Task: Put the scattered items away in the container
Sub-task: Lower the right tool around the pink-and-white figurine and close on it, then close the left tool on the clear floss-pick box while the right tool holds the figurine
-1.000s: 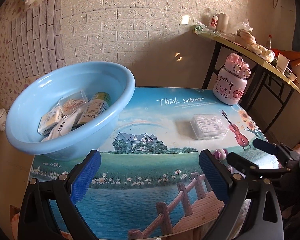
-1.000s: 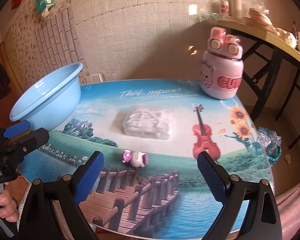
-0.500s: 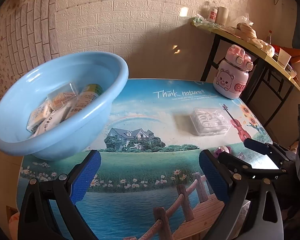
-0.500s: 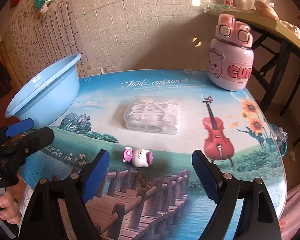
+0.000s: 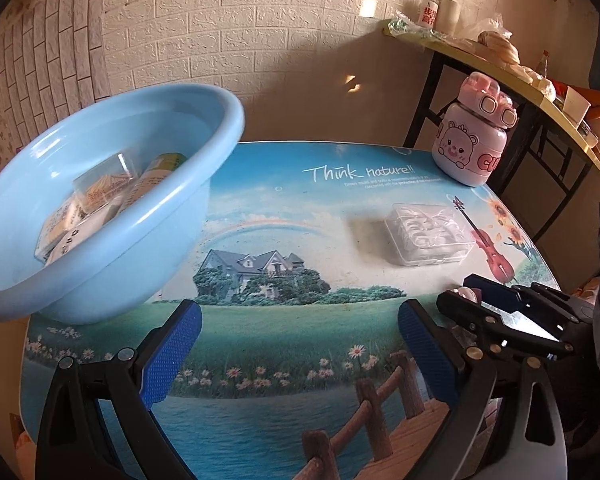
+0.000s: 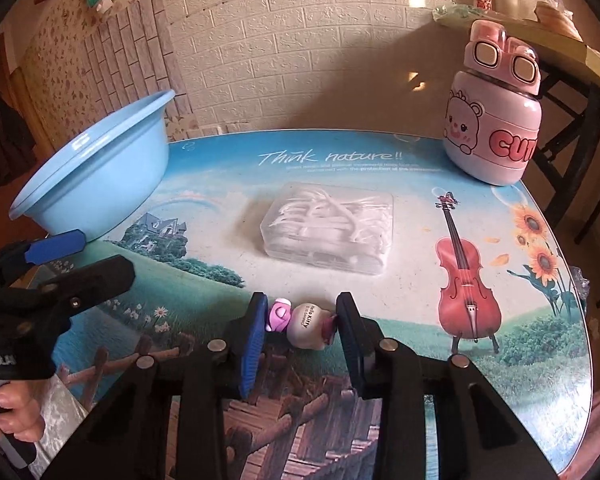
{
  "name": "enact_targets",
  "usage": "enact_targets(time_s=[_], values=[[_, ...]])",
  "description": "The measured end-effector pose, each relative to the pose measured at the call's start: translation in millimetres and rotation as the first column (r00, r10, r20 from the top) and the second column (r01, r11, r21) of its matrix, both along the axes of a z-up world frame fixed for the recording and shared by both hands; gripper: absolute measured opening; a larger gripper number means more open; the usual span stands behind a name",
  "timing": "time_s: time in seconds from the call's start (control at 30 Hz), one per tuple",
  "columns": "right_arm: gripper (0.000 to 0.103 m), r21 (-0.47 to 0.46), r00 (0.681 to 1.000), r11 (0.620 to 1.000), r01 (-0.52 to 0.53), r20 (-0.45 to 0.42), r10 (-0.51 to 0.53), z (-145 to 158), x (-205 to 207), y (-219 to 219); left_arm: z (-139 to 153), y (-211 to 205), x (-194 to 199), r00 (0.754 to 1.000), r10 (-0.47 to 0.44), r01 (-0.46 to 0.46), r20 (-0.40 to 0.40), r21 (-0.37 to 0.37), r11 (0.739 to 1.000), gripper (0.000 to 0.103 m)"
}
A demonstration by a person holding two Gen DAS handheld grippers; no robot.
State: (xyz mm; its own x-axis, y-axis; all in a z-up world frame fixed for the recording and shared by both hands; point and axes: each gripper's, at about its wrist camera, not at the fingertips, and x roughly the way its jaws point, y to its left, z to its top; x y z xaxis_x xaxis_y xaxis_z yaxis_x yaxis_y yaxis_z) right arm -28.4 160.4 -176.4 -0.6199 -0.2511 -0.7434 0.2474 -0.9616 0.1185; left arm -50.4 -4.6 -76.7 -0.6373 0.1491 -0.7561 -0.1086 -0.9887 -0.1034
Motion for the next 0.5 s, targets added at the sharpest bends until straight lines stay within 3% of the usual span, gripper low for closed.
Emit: enact_targets(time_s=[0.5], values=[[0.036, 0.022, 0.986, 0.986, 0.165, -0.035, -0.164, 9, 2, 81, 1, 82, -41, 0.993, -0.116, 0.116, 0.011, 0.008, 0.993, 0.100]])
